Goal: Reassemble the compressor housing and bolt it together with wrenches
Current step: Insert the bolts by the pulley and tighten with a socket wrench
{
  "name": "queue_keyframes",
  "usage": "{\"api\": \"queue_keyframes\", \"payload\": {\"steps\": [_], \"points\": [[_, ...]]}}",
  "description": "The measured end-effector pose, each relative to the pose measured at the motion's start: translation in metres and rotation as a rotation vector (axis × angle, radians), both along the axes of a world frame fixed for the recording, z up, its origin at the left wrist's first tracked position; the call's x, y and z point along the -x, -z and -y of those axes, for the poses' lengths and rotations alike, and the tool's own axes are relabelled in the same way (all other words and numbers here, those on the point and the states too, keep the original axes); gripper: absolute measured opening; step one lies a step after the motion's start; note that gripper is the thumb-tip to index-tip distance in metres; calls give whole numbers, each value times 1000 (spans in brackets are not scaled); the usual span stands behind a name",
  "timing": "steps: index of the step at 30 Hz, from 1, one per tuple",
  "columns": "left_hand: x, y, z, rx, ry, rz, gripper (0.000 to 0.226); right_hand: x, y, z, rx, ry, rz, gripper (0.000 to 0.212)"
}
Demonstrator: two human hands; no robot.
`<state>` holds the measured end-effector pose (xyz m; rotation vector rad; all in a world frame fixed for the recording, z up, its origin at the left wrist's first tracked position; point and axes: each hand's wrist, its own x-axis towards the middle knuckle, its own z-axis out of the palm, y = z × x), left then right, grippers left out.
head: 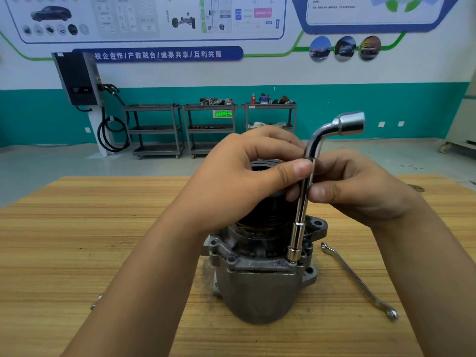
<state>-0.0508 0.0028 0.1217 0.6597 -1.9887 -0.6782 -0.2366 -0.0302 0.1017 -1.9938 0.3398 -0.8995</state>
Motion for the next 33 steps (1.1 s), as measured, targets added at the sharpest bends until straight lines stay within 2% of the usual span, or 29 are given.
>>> {"api": "queue_keyframes", "payload": {"steps": [5, 9, 17, 20, 24, 29, 33], "points": [[0, 0, -1, 0, 0, -25, 6, -3, -1, 0, 26, 15, -1, 25], [0, 1, -3, -17, -13, -44, 10, -3, -1, -1, 24, 4, -2, 27], [2, 0, -3, 4, -84, -23, 23, -7, 0, -2, 25, 80, -7, 45], [2, 0, -3, 8, -76, -5, 29, -6, -1, -1, 22, 120, -21, 60], [2, -1, -2, 3, -66, 34, 21, -3, -1, -2, 26, 38, -25, 32], [0, -2, -2, -26, -32, 46, 29, -1, 1, 2, 14, 44, -10, 30], [1, -1, -3, -24, -36, 30, 21, -3, 0, 0, 28, 57, -28, 28]]}}
